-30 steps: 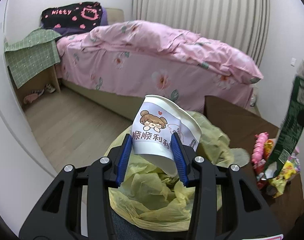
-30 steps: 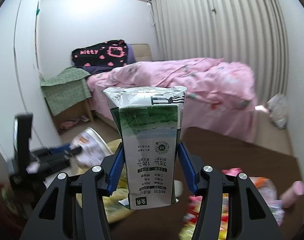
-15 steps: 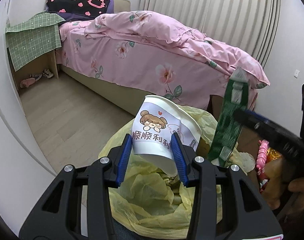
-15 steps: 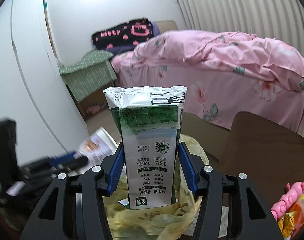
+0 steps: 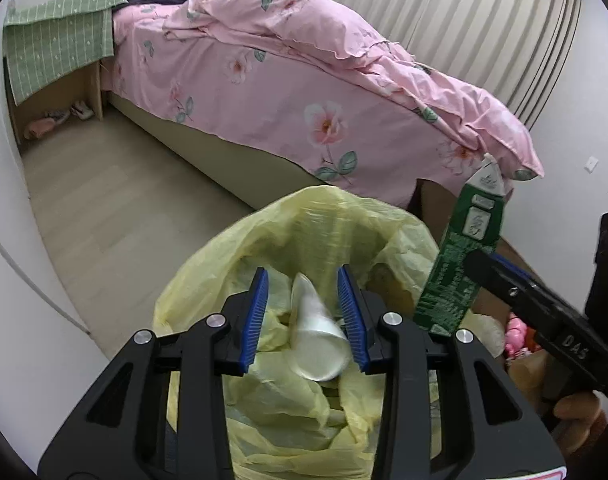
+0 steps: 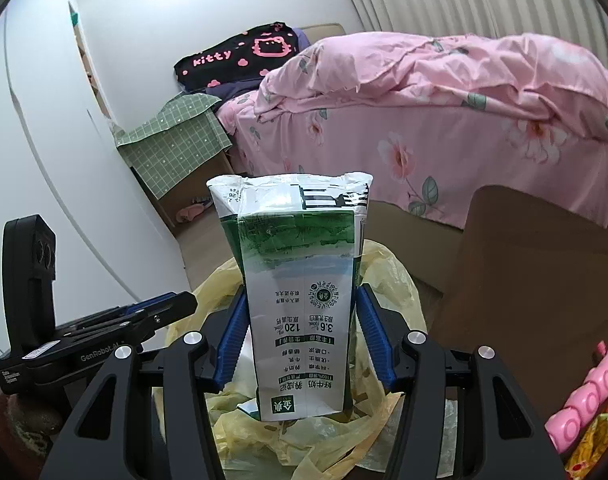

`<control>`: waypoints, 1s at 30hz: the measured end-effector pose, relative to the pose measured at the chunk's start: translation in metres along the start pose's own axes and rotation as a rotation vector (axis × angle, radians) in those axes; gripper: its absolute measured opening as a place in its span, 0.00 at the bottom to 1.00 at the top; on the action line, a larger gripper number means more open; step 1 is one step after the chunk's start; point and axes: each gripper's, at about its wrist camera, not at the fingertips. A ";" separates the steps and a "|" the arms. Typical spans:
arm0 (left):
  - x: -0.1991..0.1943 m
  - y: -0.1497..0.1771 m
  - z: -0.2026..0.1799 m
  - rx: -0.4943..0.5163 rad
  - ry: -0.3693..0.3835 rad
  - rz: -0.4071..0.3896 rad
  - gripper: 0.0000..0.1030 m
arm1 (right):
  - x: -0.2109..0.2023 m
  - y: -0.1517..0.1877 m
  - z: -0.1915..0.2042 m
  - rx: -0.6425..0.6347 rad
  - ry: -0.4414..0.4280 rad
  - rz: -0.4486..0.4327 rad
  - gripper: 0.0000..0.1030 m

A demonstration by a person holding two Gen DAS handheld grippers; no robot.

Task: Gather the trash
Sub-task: 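Carry the paper cup and milk carton over the yellow bag and release both, then move both tools back to the wrapper pile on the table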

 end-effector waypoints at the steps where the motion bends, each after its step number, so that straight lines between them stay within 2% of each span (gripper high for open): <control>1: -0.002 0.000 0.002 -0.013 0.012 -0.004 0.34 | 0.002 0.001 -0.002 0.018 -0.008 0.019 0.49; 3: -0.005 0.000 0.006 -0.043 0.027 -0.009 0.37 | 0.006 0.002 -0.005 0.044 -0.014 0.052 0.50; 5: -0.013 -0.002 0.010 -0.071 0.041 -0.029 0.48 | 0.007 0.004 -0.005 0.053 -0.009 0.071 0.50; 7: -0.023 -0.004 0.010 -0.071 0.042 -0.067 0.52 | 0.002 0.005 -0.003 0.047 -0.004 0.069 0.50; 11: -0.038 -0.009 0.006 -0.065 0.047 -0.099 0.53 | -0.019 0.006 0.001 0.037 0.017 0.036 0.50; 14: -0.047 -0.011 0.002 -0.073 0.058 -0.117 0.53 | -0.034 0.008 0.002 0.008 0.045 0.025 0.56; 19: -0.064 -0.013 -0.010 -0.041 0.075 -0.141 0.55 | -0.073 0.017 -0.004 0.001 0.107 -0.008 0.56; 24: -0.077 -0.007 -0.031 0.010 0.111 -0.152 0.57 | -0.129 0.039 -0.011 -0.016 0.220 -0.039 0.56; 30: -0.079 0.010 -0.078 0.114 0.183 -0.129 0.58 | -0.213 0.071 -0.020 -0.042 0.388 -0.153 0.56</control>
Point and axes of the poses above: each gripper's, at about its wrist camera, not at the fingertips, and x roughly the way its jaws point, z to its left, y to its underside, and after that the axes turned 7 degrees about -y, right-handed
